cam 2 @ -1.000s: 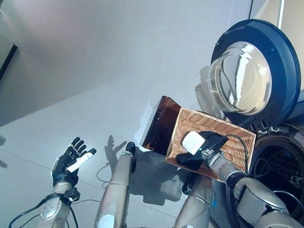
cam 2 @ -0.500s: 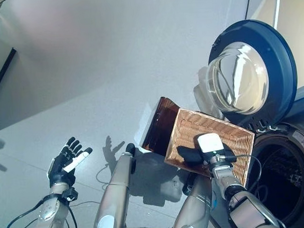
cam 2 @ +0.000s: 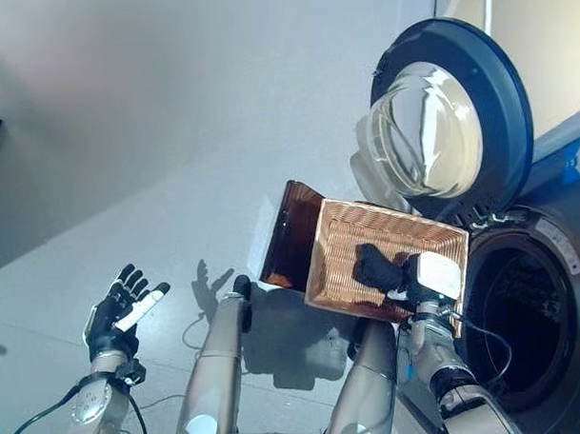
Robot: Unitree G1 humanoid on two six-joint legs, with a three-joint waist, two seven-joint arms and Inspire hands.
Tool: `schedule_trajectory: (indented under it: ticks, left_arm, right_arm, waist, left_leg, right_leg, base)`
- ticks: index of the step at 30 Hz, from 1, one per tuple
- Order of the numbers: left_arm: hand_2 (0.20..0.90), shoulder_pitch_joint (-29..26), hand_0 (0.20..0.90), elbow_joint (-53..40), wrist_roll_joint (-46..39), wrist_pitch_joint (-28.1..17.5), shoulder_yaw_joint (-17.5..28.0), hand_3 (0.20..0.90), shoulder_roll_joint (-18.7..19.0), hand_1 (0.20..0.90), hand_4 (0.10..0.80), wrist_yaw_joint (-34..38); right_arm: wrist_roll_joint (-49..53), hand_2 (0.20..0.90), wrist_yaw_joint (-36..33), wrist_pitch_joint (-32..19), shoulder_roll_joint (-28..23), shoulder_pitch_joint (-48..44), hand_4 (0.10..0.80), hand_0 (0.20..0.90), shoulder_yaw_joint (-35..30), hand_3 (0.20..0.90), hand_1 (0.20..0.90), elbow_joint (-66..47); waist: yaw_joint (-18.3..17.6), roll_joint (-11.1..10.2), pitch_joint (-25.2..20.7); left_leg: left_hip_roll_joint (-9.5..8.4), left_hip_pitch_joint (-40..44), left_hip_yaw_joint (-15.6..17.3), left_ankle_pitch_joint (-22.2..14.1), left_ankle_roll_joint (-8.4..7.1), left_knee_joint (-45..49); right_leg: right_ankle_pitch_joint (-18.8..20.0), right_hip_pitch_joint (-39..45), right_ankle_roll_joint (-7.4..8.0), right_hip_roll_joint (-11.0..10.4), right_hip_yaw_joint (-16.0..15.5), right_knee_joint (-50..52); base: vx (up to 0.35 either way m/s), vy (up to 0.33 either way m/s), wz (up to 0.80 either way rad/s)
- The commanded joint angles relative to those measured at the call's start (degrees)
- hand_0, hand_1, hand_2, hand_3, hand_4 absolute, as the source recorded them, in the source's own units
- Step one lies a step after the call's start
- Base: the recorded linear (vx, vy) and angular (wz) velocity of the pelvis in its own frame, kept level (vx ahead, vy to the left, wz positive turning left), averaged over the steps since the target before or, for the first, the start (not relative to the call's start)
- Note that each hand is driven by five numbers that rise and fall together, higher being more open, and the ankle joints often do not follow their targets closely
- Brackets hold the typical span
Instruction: Pick up the clothes and place them into the washing machine
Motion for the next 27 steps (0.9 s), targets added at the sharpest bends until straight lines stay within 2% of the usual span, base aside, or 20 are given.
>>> schedule_trajectory:
  ticks: [1, 8, 11, 15, 16, 17, 18, 22, 23, 24, 27]
  left_arm:
    - [0.9, 0.61, 0.9, -3.79, 1.71, -4.82, 4.06, 0.9, -0.35, 0.9, 0.8, 2.0]
    - [0.9, 0.55, 0.9, -2.72, 0.49, -4.26, 5.64, 0.9, -2.17, 0.9, 0.8, 4.11]
    - [0.9, 0.57, 0.9, -2.66, 0.15, -4.24, 5.64, 0.9, -2.44, 0.9, 0.8, 3.98]
    - [0.9, 0.61, 0.9, -3.27, -0.54, -4.37, 5.57, 0.9, -2.72, 0.9, 0.8, 4.21]
    - [0.9, 0.47, 0.9, -3.18, -1.06, -4.17, 5.21, 0.9, -2.81, 0.9, 0.8, 4.11]
    - [0.9, 0.46, 0.9, -3.16, -1.07, -4.17, 5.19, 0.9, -2.8, 0.9, 0.8, 4.1]
    - [0.9, 0.25, 0.9, -3.21, -2.1, -3.72, 4.69, 0.9, -3.16, 0.9, 0.8, 3.95]
    - [0.9, 0.21, 0.9, -3.44, -3.6, -2.96, 4.05, 0.9, -3.52, 0.9, 0.8, 3.29]
    - [0.9, 0.21, 0.9, -3.19, -4.23, -2.52, 3.84, 0.9, -3.82, 0.9, 0.8, 2.92]
    - [0.9, 0.19, 0.9, -3.17, -4.26, -2.52, 3.82, 0.9, -3.78, 0.9, 0.8, 2.89]
    - [0.9, 0.32, 0.9, -3.12, -5.83, -1.79, 3.78, 0.9, -4.07, 0.9, 0.8, 2.79]
  right_arm:
    - [14.09, 0.2, -4.35, -6.68, -1.01, 1.15, 0.3, 0.2, -8.59, 0.2, 0.2, -4.61]
    - [45.92, 0.2, 1.34, -20.84, 6.47, 1.71, 0.3, 0.2, -19.78, 0.2, 0.2, -6.31]
    - [49.78, 0.2, 2.81, -22.11, 6.78, 1.41, 0.3, 0.2, -20.99, 0.2, 0.2, -5.93]
    - [59.65, 0.2, 4.64, -26.2, 7.49, -0.19, 0.3, 0.2, -24.9, 0.2, 0.2, -5.8]
    - [67.08, 0.2, 7.32, -28.64, 8.36, -1.06, 0.3, 0.2, -26.8, 0.2, 0.2, -5.51]
    - [67.33, 0.2, 7.59, -28.72, 8.28, -1.07, 0.3, 0.2, -26.82, 0.2, 0.2, -5.34]
    - [75.5, 0.2, 11.4, -30.6, 10.03, -1.31, 0.3, 0.2, -28.36, 0.2, 0.2, -5.83]
    - [86.79, 0.2, 17.56, -32.23, 12.58, -1.6, 0.3, 0.2, -30.05, 0.2, 0.2, -5.58]
    - [93.31, 0.2, 19.85, -33.45, 14.06, -2.11, 0.3, 0.2, -31.98, 0.2, 0.2, -5.09]
    - [93.78, 0.2, 20.37, -33.5, 13.96, -2.13, 0.3, 0.2, -32.0, 0.2, 0.2, -4.8]
    - [105.35, 0.2, 23.8, -35.65, 16.16, -3.5, 0.3, 0.2, -36.21, 0.2, 0.2, -5.18]
  waist:
    - [-0.75, 1.44, -1.49]
    - [-2.58, 1.63, -2.28]
    - [-2.76, 1.73, -2.51]
    - [-2.91, 1.97, -2.89]
    - [-3.05, 2.09, -2.91]
    - [-3.01, 2.08, -2.91]
    - [-3.23, 2.01, -2.98]
    - [-3.42, 1.86, -3.06]
    - [-3.53, 1.85, -3.14]
    - [-3.49, 1.83, -3.14]
    - [-3.68, 2.05, -3.34]
  left_leg:
    - [2.45, 0.46, -0.97, -2.45, 0.75, 2.57]
    - [2.88, 0.04, -0.05, -2.59, 0.86, 2.06]
    - [3.0, 0.07, 0.17, -2.66, 0.92, 1.83]
    - [3.05, -0.36, 0.5, -3.02, 0.93, 2.17]
    - [3.17, -0.47, 0.7, -3.12, 0.91, 2.28]
    - [3.18, -0.48, 0.71, -3.14, 0.91, 2.3]
    - [3.24, -0.58, 0.9, -3.26, 0.91, 2.39]
    - [3.3, -0.67, 0.94, -3.44, 0.9, 2.59]
    - [3.3, -0.73, 0.93, -3.55, 0.84, 2.68]
    - [3.3, -0.73, 0.94, -3.56, 0.83, 2.69]
    - [3.2, -0.7, 1.14, -3.72, 0.71, 2.61]
  right_leg:
    - [5.88, 0.3, -0.59, 0.01, 3.05, -2.44]
    - [6.37, -0.57, -0.65, 0.54, 3.19, -3.38]
    - [6.43, -0.84, -0.66, 0.76, 3.4, -3.55]
    - [6.55, -1.34, -0.58, 0.77, 3.62, -3.62]
    - [6.53, -1.49, -0.55, 0.82, 3.6, -3.55]
    - [6.52, -1.52, -0.55, 0.82, 3.62, -3.53]
    - [6.42, -1.56, -0.59, 0.91, 3.69, -3.52]
    - [6.3, -1.61, -0.69, 0.99, 3.85, -3.42]
    - [6.24, -1.61, -0.69, 0.96, 3.91, -3.41]
    - [6.23, -1.62, -0.69, 0.96, 3.93, -3.4]
    - [6.19, -1.5, -0.65, 1.03, 4.04, -3.49]
  base:
    - [0.008, -0.008, -0.11]
    - [0.0, 0.001, -0.06]
    - [0.004, 0.014, -0.09]
    - [-0.003, 0.004, -0.03]
    - [-0.004, 0.005, -0.08]
    - [-0.005, 0.004, -0.11]
    - [-0.002, 0.006, -0.12]
    - [0.0, 0.002, -0.04]
    - [0.0, 0.0, 0.0]
    - [0.0, 0.0, 0.0]
    - [0.0, 0.0, 0.0]
